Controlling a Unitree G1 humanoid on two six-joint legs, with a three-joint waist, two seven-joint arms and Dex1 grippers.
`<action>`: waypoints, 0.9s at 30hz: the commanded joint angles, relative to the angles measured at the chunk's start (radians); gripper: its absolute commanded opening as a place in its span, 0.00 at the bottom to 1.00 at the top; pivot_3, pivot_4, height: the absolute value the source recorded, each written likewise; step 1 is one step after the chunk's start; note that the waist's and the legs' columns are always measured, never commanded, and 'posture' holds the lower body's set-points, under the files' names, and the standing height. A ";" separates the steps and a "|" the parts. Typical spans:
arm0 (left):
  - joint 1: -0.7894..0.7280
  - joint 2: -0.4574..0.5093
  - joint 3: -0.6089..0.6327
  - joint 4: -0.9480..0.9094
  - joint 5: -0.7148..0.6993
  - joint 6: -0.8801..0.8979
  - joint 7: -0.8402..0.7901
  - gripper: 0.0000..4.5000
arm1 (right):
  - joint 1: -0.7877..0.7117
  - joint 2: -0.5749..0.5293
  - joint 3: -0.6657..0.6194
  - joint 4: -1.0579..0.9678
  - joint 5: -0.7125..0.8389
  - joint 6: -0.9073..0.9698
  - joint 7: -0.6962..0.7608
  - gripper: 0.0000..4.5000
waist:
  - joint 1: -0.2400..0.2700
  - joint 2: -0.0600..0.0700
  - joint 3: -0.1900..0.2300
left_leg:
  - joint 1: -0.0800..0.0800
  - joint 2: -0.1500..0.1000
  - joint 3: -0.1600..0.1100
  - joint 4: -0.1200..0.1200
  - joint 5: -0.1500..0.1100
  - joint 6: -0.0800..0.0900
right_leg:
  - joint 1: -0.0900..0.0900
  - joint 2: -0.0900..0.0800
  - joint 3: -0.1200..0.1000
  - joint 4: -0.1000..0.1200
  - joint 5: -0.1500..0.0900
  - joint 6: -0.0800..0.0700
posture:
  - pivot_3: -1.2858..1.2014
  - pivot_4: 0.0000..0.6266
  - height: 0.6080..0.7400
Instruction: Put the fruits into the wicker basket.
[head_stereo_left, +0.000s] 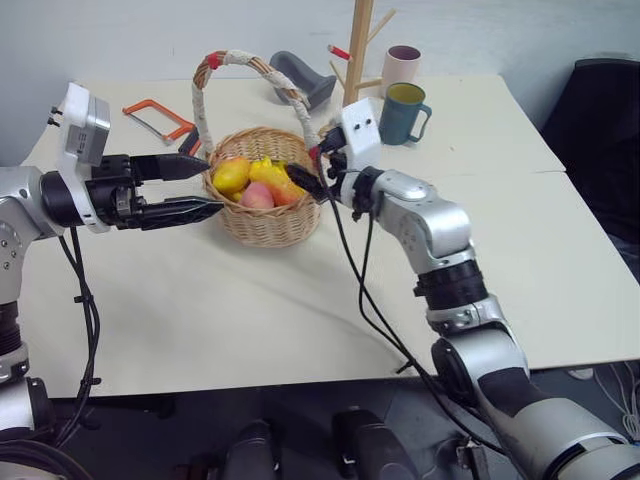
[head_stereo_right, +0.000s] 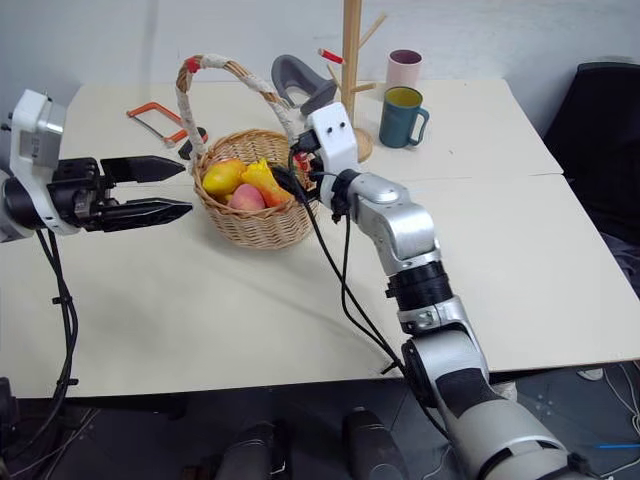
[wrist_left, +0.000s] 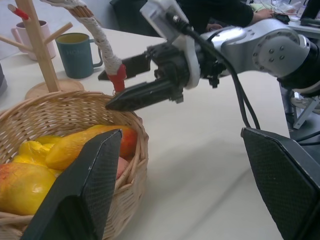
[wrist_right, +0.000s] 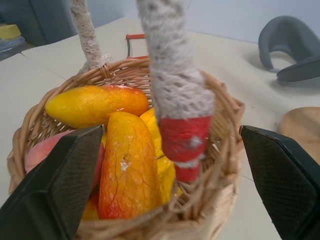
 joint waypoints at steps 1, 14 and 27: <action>-0.029 -0.008 0.026 -0.038 -0.046 0.014 0.011 0.89 | -0.046 0.020 -0.015 0.025 -0.007 -0.089 0.016 0.71 | 0.002 0.000 0.000 | 0.000 0.000 0.000 0.000 0.000 0.000 | 0.000 0.000 0.000 0.000 0.000 0.000 | 0.52 0.24 1.00; -0.080 -0.081 0.004 -0.029 -0.021 -0.054 0.082 0.89 | 0.133 -0.118 -0.047 -0.401 0.051 -0.024 0.108 0.04 | 0.006 0.000 0.000 | -0.001 0.000 -0.001 0.000 0.000 0.000 | 0.000 0.000 0.000 0.000 0.000 0.000 | 0.52 0.24 1.00; -0.167 -0.137 -0.092 0.062 0.008 -0.096 -0.036 0.89 | 0.631 -0.682 -0.535 -0.802 0.243 0.200 0.268 0.04 | 0.038 0.000 0.000 | 0.002 -0.001 -0.001 0.002 0.000 0.002 | 0.006 0.001 -0.001 -0.004 -0.001 0.001 | 0.52 0.24 1.00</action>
